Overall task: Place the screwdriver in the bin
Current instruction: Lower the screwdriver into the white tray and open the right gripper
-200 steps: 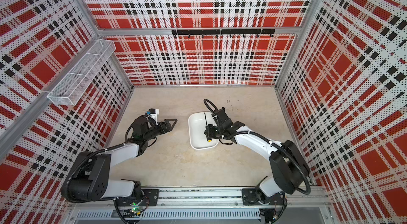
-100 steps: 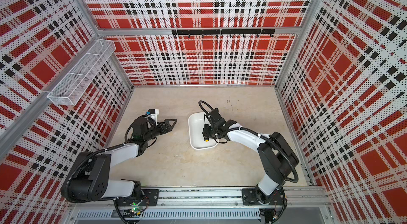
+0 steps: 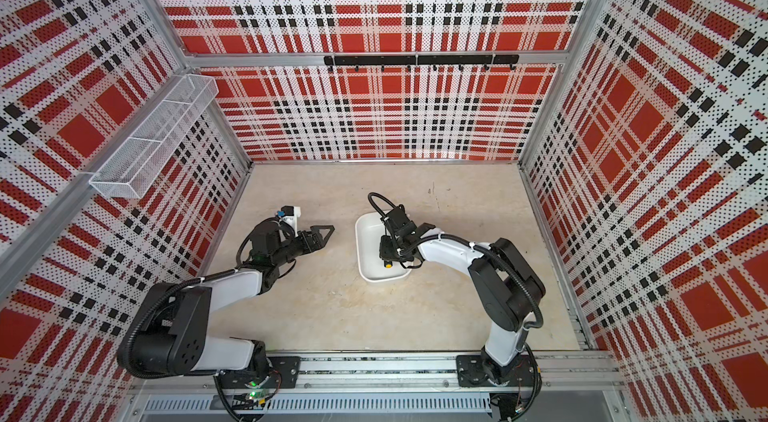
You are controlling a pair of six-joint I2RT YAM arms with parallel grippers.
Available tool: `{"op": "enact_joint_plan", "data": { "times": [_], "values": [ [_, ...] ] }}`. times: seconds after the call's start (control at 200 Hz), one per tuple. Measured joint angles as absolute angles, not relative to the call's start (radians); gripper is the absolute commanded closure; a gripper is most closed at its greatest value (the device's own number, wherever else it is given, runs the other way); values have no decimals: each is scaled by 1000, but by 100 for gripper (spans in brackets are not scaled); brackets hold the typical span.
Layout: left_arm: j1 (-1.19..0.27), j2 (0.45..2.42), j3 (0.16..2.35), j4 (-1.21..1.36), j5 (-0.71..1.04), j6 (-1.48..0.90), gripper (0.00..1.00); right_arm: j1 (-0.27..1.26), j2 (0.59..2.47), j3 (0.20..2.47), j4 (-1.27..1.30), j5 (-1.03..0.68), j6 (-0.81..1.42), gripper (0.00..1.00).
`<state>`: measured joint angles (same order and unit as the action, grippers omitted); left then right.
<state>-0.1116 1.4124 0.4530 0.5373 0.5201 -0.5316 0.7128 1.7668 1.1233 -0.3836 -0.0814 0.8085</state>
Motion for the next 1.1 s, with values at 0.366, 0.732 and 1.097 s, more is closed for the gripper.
{"op": "enact_joint_plan", "data": {
  "times": [0.366, 0.732, 1.097],
  "values": [
    [-112, 1444, 453, 537, 525, -530, 2, 713, 1841, 1183, -395, -62, 804, 100],
    [-110, 1444, 453, 537, 528, -529, 2, 713, 1884, 1185, -398, -44, 791, 75],
    [-110, 1444, 453, 537, 528, -529, 2, 713, 1895, 1188, -394, -28, 773, 54]
  ]
}}
